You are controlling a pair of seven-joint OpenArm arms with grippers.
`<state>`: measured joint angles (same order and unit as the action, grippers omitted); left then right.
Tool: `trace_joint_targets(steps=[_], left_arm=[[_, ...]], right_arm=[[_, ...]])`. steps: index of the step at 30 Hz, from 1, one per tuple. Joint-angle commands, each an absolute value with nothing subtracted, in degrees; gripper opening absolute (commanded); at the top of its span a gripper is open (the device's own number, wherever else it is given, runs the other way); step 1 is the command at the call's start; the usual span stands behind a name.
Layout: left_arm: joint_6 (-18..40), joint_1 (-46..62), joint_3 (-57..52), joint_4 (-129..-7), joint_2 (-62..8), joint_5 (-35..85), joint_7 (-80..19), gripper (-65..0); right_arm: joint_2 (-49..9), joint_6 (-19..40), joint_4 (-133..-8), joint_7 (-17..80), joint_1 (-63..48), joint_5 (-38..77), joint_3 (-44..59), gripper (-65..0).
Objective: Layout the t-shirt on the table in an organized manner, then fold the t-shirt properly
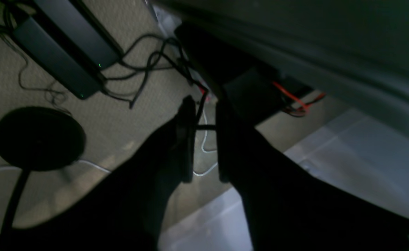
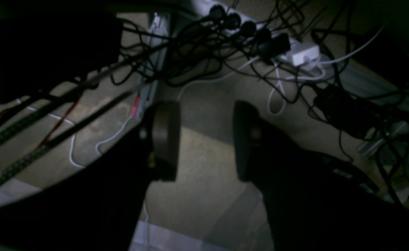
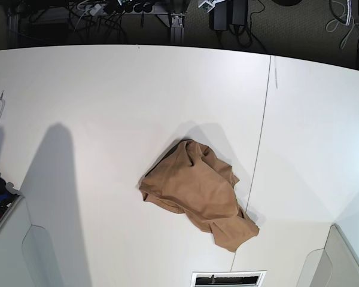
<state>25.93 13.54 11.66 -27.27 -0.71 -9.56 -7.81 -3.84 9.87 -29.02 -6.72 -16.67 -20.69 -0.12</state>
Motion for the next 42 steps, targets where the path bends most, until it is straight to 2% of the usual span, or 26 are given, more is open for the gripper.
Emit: trace_joint_targets(steps=[1, 5, 17, 19, 22, 24, 28, 31, 37, 42], left_arm=[[29.1, 14.5, 11.7, -28.8, -0.3, -8.2, -7.0, -51.2], [32.8, 17.7, 11.6, -34.2, -1.3, -3.7, -7.1, -51.2], [32.8, 32.7, 11.6, -59.2, -5.6, -2.8, -7.3, -51.1], [32.8, 34.9, 11.6, -63.8, -5.9, -2.9, -7.4, -48.5], [32.8, 37.6, 11.6, -71.4, -6.5, -2.8, -8.1, -41.1], [32.8, 39.6, 11.6, -77.4, -7.0, -2.3, -10.3, -37.4], [32.8, 43.5, 11.6, -91.9, -9.2, 1.9, -22.3, -37.0], [32.8, 47.1, 11.6, -104.2, -11.9, 4.8, -25.8, -37.0], [28.4, 50.3, 10.6, -121.3, -17.7, 4.5, -25.5, -37.0], [25.7, 45.1, 5.1, -123.1, -20.4, 4.8, -24.6, -37.0]], right_arm=[[-4.4, 11.2, -30.1, -7.3, -17.7, -20.8, -0.1, -39.6], [-5.3, 15.6, -34.1, -7.3, -20.3, -20.7, -0.1, -39.6], [-10.0, 23.3, -58.8, -7.3, -35.9, -13.6, -0.1, -39.6], [-10.9, 23.4, -63.5, -7.3, -38.2, -13.7, -0.1, -39.6], [-12.4, 24.9, -71.2, -7.3, -41.6, -12.9, -0.1, -39.6], [-13.6, 25.9, -76.8, -7.3, -44.0, -11.8, -0.1, -39.6], [-16.3, 26.0, -88.7, -7.3, -48.8, -10.6, -0.1, -39.7], [-18.6, 25.9, -97.8, -7.3, -51.2, -9.3, -0.1, -39.7], [-20.3, 25.9, -110.5, -7.3, -48.5, -4.0, -0.1, -39.7], [-20.3, 26.0, -112.3, -5.5, -38.9, 1.5, -0.1, -39.7]])
